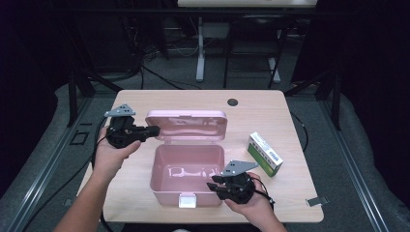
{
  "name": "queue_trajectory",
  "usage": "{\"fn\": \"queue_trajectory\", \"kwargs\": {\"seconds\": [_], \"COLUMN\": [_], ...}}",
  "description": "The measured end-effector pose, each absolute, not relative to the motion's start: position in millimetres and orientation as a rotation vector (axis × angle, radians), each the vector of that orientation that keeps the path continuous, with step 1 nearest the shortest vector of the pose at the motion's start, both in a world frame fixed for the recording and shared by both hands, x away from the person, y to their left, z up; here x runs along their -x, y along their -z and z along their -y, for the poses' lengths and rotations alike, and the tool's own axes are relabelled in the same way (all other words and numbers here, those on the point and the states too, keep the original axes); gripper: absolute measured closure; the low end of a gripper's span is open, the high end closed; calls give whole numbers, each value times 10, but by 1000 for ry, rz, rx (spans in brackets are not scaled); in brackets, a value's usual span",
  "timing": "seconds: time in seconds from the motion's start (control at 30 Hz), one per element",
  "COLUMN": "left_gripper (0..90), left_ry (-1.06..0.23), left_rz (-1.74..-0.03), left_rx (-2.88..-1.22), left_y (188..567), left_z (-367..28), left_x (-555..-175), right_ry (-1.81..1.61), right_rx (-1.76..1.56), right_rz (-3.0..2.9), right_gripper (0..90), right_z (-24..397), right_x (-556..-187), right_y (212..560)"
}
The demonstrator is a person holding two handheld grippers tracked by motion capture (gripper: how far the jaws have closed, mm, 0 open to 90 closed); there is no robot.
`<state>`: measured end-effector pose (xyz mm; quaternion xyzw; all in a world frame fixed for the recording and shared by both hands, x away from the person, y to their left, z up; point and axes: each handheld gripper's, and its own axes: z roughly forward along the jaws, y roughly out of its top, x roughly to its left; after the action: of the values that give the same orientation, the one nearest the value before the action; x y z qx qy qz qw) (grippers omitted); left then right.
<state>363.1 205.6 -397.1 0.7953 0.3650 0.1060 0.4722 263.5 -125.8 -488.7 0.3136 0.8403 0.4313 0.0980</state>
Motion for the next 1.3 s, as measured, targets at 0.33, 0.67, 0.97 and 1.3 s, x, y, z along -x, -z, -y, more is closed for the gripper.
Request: {"fn": "queue_trajectory", "kwargs": {"seconds": [0.33,0.67,0.97,1.3], "left_gripper": [840,829,812,777], "left_ry": [-268,-282,-303,-271], "left_rz": [-913,-942,-958,-992], "left_rx": [-1961,-1966,-1986,-1997], "left_y": [4005,4057,4091,4290], "left_z": [-2045,-2048,-2043,-2068], "left_x": [-3686,-3723,-3748,-3774], "right_ry": [-1280,-1282,-1283,-1286], "right_rx": [-925,-925,-925,-925], "right_rz": [-2485,-2483,-2481,-2476], "right_gripper": [683,683,683,682], "right_z": [1261,1262,1263,1263], "right_x": [-2635,-2634,-2632,-2631], "right_y": [4890,4891,4893,4895]}}
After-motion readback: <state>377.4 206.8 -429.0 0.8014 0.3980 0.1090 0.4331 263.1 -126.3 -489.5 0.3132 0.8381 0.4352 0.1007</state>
